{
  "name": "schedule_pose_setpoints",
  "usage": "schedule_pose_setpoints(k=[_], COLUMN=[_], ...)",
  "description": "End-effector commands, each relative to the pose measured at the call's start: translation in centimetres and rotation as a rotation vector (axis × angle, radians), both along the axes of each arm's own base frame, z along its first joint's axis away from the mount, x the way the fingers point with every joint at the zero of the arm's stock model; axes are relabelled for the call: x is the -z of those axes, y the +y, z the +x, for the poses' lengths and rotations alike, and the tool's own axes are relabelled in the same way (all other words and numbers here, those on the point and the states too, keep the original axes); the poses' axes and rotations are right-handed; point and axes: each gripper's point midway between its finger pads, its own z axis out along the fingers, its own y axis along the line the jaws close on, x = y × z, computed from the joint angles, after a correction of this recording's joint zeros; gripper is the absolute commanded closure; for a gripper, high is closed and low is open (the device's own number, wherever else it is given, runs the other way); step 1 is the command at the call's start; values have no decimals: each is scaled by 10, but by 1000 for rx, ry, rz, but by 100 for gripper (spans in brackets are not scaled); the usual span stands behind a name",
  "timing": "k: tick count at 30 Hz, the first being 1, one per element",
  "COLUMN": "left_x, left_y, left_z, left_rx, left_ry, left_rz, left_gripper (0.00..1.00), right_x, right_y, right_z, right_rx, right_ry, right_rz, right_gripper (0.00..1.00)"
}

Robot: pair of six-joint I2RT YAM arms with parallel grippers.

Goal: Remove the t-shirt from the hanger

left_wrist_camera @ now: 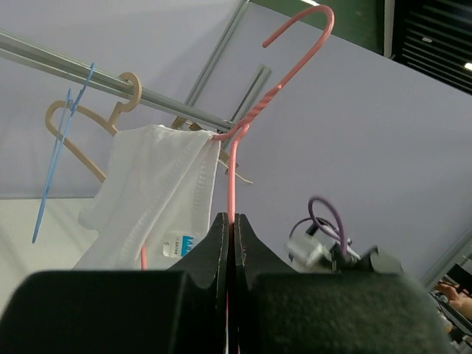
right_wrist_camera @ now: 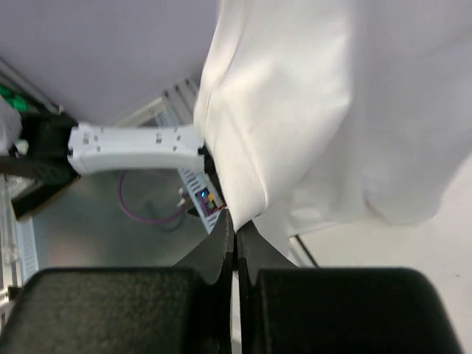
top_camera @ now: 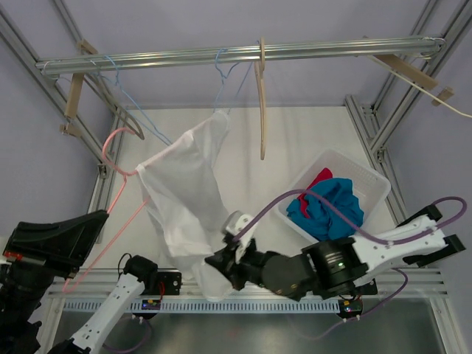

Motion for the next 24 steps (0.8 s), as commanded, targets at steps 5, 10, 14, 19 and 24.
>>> schedule_pose_setpoints(k=[5,10,14,19,24], left_x=[15,10,7,10,15], left_y=[3,-4,-12,-19,-25], left_z=[-71,-102,-118,-115,-109], left_rx=[170,228,254,251,258], left_ry=[-87,-155,-203,-198,-164], left_rz=[-60,-16,33,58,60], left_gripper=[100,100,100,100,100], right_x=[-51,-61,-68,-73,-76], right_y=[-58,-67,-75,-75,-70], right_z=[65,93,106,97,83], right_rx=[214,214,213,125,-2], right_ry=[-65,-57,-71,-94,-108], right_rz=[155,236,298,385,478], right_gripper=[100,100,98,60,26])
